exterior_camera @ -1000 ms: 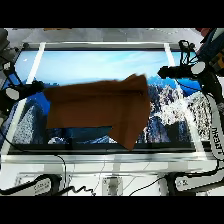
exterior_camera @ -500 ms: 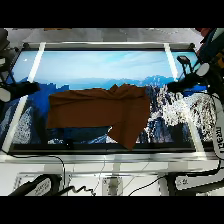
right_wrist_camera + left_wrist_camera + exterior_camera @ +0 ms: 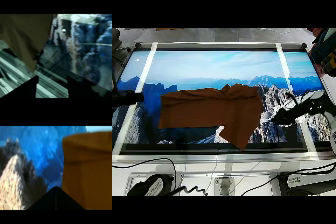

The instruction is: Fold the clothes and pants, and hang the long-sleeved shirts on hangers.

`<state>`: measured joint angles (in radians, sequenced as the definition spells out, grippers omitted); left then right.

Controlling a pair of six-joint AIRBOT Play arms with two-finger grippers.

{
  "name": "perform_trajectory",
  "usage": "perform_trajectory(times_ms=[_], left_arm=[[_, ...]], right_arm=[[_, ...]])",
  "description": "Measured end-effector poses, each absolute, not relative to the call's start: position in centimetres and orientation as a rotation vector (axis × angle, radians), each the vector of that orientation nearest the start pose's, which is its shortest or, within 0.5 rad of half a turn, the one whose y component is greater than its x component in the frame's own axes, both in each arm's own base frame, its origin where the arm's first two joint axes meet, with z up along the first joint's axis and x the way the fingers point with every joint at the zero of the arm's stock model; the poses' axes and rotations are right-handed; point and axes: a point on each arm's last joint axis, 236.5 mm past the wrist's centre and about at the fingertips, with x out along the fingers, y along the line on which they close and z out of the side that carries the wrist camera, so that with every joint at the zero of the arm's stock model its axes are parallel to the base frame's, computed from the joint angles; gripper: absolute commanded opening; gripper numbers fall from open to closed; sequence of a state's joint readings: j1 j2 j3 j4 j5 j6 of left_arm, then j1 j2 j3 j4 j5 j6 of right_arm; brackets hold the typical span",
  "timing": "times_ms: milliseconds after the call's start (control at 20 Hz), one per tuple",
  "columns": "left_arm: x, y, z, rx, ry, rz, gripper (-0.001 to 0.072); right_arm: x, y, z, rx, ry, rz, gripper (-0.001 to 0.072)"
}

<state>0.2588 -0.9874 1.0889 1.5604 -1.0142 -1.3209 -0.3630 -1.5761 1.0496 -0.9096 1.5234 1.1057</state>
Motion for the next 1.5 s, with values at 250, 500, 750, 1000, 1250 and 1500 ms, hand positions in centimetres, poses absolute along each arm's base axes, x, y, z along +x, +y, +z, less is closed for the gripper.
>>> perform_trajectory(times_ms=[250,500,750,1000,1250,1500], left_arm=[[32.0,8.5,5.8,-0.011,1.155,-0.055,0.0006],[27.9,7.9,2.8,-0.336,1.234,-0.205,0.0027],[26.6,9.5,1.5,-0.513,1.202,-0.155,0.0503],[26.7,10.6,0.3,-0.575,1.196,-0.111,0.0502],[26.8,10.7,-1.2,-0.64,1.228,-0.104,0.0503],[26.6,10.6,-2.3,-0.678,1.26,-0.115,0.0503]], right_arm=[[30.2,8.3,-8.8,0.773,1.606,0.548,0.0407],[31.1,11.6,-10.6,0.688,1.57,0.537,0.0402],[31.5,13.1,-11.1,0.656,1.56,0.52,0.0318],[32.9,12.1,-11.6,0.668,1.514,0.458,0.0349],[34.3,10.4,-12.0,0.716,1.472,0.367,0.0427],[34.8,9.7,-12.2,0.754,1.467,0.301,0.0426]])
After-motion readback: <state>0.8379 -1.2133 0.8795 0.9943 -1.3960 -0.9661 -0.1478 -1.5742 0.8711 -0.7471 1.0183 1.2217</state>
